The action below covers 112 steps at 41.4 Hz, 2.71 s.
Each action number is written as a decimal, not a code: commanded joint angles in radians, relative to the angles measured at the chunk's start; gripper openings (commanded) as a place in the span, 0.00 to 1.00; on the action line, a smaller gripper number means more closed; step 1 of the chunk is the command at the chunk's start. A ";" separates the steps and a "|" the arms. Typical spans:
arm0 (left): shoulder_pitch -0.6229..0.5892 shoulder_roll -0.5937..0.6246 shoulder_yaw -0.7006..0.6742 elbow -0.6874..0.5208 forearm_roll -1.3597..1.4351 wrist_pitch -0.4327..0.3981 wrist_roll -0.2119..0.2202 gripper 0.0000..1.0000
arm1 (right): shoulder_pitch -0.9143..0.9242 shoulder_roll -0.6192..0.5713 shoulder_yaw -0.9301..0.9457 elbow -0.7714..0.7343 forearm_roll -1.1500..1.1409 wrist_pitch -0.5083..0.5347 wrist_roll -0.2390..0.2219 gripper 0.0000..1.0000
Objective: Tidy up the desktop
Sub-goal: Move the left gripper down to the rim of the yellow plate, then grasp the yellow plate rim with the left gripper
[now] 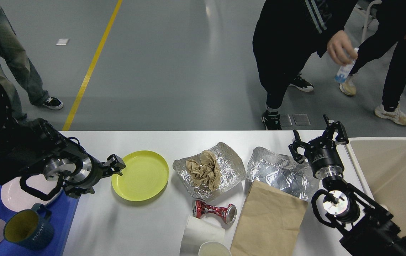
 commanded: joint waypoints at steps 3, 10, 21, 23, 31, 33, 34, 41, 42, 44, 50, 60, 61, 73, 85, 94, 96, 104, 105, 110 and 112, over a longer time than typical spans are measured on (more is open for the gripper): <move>0.194 0.007 -0.152 0.106 -0.010 0.100 0.021 0.94 | 0.000 0.001 0.000 0.000 0.000 0.000 0.000 1.00; 0.257 0.038 -0.177 0.166 0.009 0.102 0.016 0.96 | 0.000 0.001 0.000 0.000 0.000 0.000 0.000 1.00; 0.356 0.069 -0.278 0.280 -0.005 0.112 0.027 0.93 | 0.000 0.001 0.000 0.000 0.000 0.000 0.000 1.00; 0.359 0.075 -0.292 0.284 -0.005 0.112 0.027 0.92 | 0.000 0.001 0.000 0.000 0.000 0.000 0.000 1.00; 0.377 0.087 -0.318 0.315 -0.005 0.112 0.028 0.90 | 0.000 0.001 0.000 0.000 0.000 0.000 0.000 1.00; 0.376 0.086 -0.319 0.320 -0.005 0.112 0.028 0.89 | 0.000 -0.001 0.000 0.000 0.000 0.000 0.000 1.00; 0.376 0.086 -0.319 0.321 -0.005 0.112 0.028 0.89 | 0.000 0.001 0.000 0.000 0.000 0.000 0.000 1.00; 0.403 0.083 -0.324 0.365 -0.004 0.112 0.028 0.86 | 0.000 0.001 0.000 0.000 0.000 0.000 0.000 1.00; 0.406 0.081 -0.324 0.370 -0.004 0.112 0.030 0.86 | 0.000 0.001 0.000 0.000 0.000 0.000 0.000 1.00; 0.409 0.078 -0.324 0.376 0.001 0.112 0.030 0.86 | 0.000 0.001 0.000 0.000 0.000 0.000 0.000 1.00; 0.420 0.075 -0.336 0.389 0.010 0.112 0.030 0.82 | 0.000 0.001 0.000 0.000 0.000 0.000 0.000 1.00; 0.423 0.069 -0.339 0.395 0.087 0.102 0.032 0.70 | 0.000 0.001 0.000 0.000 0.000 0.000 0.000 1.00; 0.423 0.069 -0.339 0.395 0.107 0.102 0.032 0.69 | 0.000 0.001 0.000 0.000 0.000 0.000 0.000 1.00; 0.423 0.069 -0.345 0.395 0.124 0.086 0.032 0.52 | 0.000 0.001 0.000 0.000 0.000 0.000 0.000 1.00; 0.423 0.069 -0.345 0.395 0.156 0.043 0.032 0.29 | 0.000 0.001 0.000 0.000 0.000 0.000 0.000 1.00; 0.423 0.069 -0.344 0.395 0.158 0.034 0.032 0.25 | 0.000 0.001 0.000 0.000 0.000 0.000 0.000 1.00; 0.423 0.069 -0.344 0.395 0.158 0.034 0.033 0.25 | 0.000 0.001 0.000 0.000 0.000 0.000 0.000 1.00; 0.425 0.070 -0.344 0.395 0.158 0.031 0.033 0.21 | 0.000 0.001 0.000 0.000 0.000 0.000 0.000 1.00; 0.423 0.070 -0.344 0.395 0.158 0.029 0.033 0.19 | 0.000 0.001 0.000 0.000 0.000 0.000 0.000 1.00; 0.425 0.072 -0.344 0.395 0.158 0.000 0.033 0.13 | 0.000 -0.001 0.000 0.000 0.000 0.000 0.000 1.00; 0.425 0.072 -0.344 0.395 0.158 -0.012 0.033 0.11 | 0.000 0.001 0.000 0.000 0.000 0.000 0.000 1.00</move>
